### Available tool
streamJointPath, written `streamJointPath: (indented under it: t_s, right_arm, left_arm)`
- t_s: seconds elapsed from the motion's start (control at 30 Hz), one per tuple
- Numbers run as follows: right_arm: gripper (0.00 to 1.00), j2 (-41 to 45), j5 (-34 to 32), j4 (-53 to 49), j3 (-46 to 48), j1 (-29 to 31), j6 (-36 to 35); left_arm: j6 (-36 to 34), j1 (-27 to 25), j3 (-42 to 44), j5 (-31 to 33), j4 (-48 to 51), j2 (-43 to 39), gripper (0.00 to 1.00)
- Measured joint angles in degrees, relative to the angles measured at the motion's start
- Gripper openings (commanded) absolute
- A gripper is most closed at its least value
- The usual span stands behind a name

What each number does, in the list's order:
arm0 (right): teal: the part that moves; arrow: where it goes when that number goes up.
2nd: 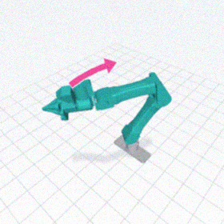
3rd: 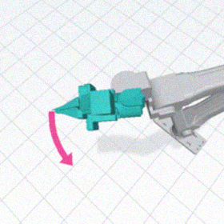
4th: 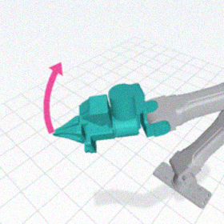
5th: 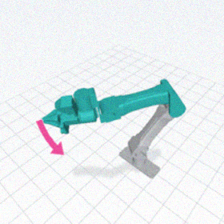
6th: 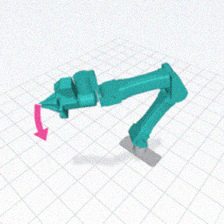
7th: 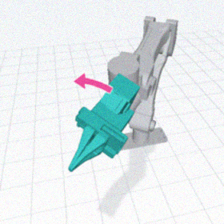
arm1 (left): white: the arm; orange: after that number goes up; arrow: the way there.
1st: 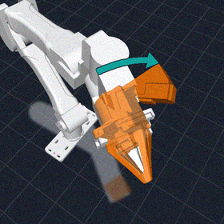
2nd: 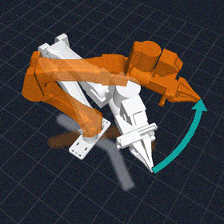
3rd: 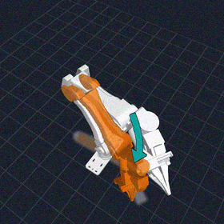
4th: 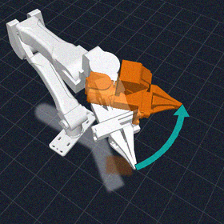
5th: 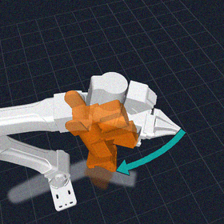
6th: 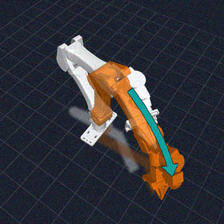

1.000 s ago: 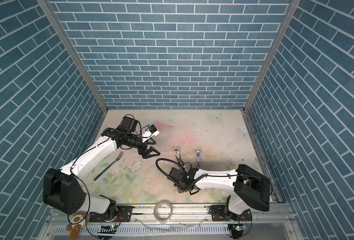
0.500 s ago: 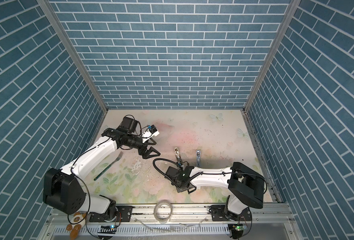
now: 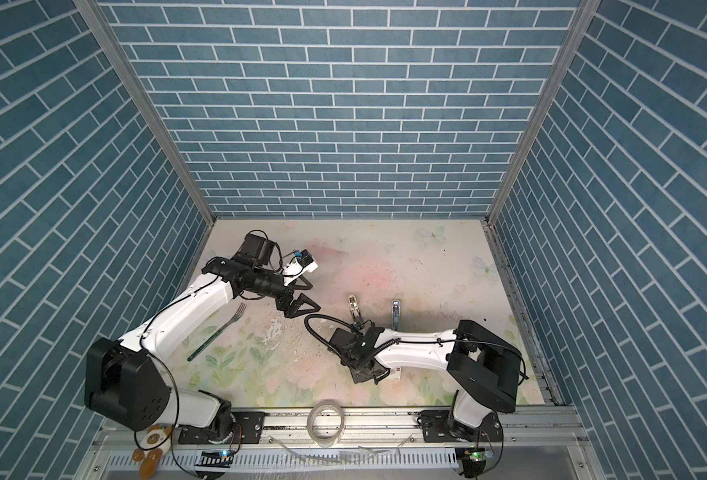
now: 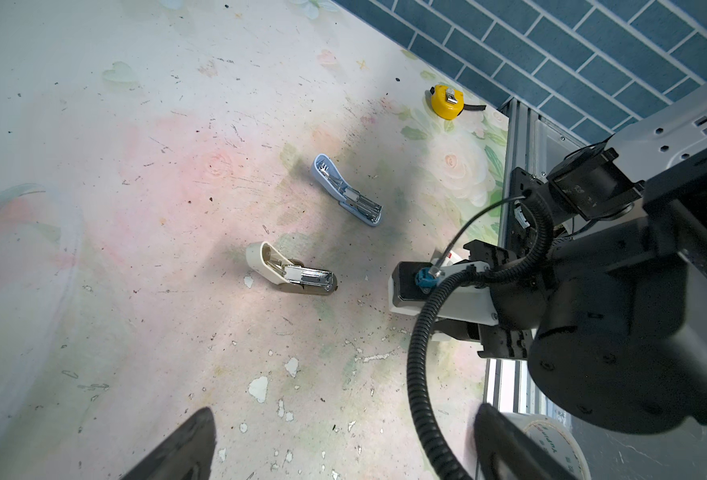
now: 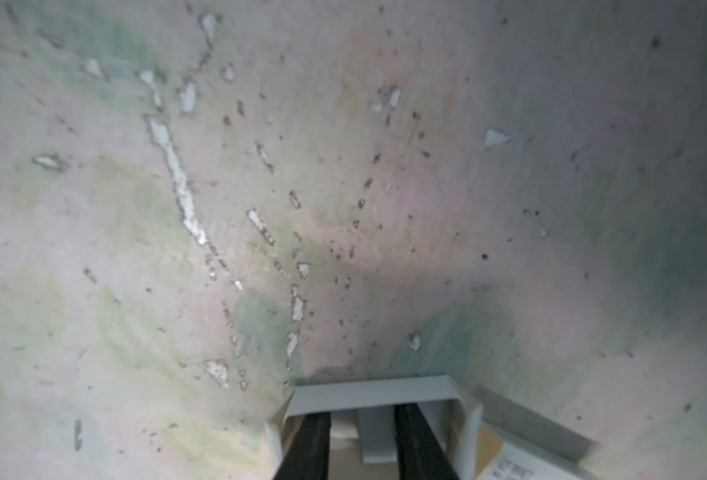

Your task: Load the staples into the stapler

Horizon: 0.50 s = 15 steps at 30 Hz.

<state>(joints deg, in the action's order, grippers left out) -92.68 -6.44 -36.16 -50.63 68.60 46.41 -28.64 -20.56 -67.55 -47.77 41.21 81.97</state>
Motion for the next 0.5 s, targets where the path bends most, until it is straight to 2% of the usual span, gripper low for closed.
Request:
streamJointPath:
  t_s: [0.5]
  right_arm:
    - [0.22, -1.0, 1.5, -1.0, -1.3, -0.5, -1.3]
  left_arm:
    - [0.8, 0.0, 0.0, -0.1, -0.2, -0.7, 0.98]
